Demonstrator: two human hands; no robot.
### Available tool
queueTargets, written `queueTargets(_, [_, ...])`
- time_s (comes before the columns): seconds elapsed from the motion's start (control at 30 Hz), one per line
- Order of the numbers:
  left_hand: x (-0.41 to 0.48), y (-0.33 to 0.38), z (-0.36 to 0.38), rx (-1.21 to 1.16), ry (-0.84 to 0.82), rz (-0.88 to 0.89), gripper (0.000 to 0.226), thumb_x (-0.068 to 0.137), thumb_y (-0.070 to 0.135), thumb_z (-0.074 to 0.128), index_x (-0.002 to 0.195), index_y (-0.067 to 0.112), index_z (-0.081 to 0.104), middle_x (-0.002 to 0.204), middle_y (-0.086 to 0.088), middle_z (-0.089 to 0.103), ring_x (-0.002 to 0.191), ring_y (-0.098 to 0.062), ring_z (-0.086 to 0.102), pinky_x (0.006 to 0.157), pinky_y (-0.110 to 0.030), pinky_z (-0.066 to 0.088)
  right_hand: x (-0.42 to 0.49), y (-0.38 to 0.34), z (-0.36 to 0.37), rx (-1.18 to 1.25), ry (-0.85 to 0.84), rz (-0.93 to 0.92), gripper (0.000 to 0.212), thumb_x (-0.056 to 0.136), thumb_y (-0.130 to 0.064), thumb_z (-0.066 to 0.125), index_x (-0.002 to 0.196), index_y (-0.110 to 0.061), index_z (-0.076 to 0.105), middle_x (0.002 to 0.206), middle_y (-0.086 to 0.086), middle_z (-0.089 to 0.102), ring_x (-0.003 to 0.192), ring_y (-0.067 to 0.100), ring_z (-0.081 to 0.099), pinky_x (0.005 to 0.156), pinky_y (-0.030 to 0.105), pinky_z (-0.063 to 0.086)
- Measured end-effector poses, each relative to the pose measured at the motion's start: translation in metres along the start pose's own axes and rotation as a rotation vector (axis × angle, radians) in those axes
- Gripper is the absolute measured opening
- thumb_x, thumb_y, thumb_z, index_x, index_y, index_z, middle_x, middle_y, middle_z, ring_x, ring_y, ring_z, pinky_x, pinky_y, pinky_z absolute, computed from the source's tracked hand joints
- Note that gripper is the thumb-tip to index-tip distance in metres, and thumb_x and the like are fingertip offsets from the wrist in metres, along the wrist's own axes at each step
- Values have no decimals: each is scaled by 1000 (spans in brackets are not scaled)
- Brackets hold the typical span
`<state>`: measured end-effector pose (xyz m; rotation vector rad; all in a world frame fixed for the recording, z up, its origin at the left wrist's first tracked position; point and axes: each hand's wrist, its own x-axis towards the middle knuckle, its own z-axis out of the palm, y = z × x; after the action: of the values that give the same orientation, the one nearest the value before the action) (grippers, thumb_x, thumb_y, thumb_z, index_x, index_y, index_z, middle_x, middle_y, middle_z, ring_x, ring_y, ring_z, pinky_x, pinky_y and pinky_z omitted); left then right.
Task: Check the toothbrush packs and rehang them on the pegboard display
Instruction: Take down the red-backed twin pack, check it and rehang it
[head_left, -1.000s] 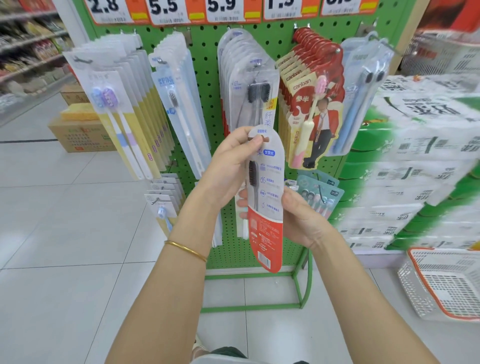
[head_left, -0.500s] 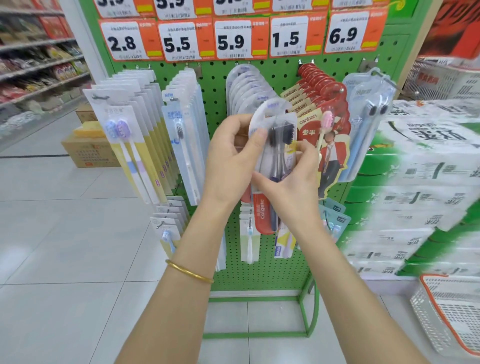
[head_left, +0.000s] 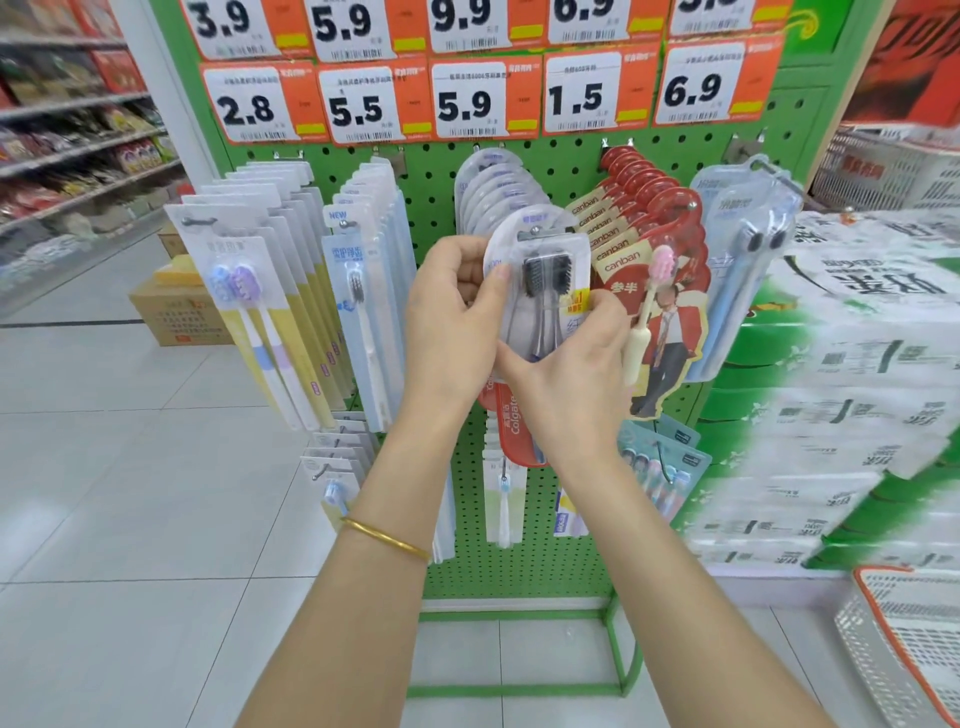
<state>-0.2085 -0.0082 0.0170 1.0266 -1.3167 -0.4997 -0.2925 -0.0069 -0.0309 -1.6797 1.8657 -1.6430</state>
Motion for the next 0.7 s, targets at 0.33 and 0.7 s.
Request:
queueTargets(0.33, [16, -8, 2, 72, 37, 6, 13, 91, 10, 59, 92, 22, 53, 84, 13, 56, 68, 8, 49, 68, -9, 43, 10, -4, 16, 0, 13, 3, 95, 66, -59, 74, 132, -5, 32, 120, 9, 45, 107, 32, 50, 69, 35, 33])
queueTargets(0.7, [18, -16, -1, 152, 9, 3, 19, 93, 15, 58, 86, 30, 48, 85, 12, 54, 69, 6, 49, 68, -10, 42, 9, 3, 12, -34, 24, -89, 88, 70, -48, 76, 131, 2, 37, 120, 16, 45, 111, 32, 45, 86, 33, 39])
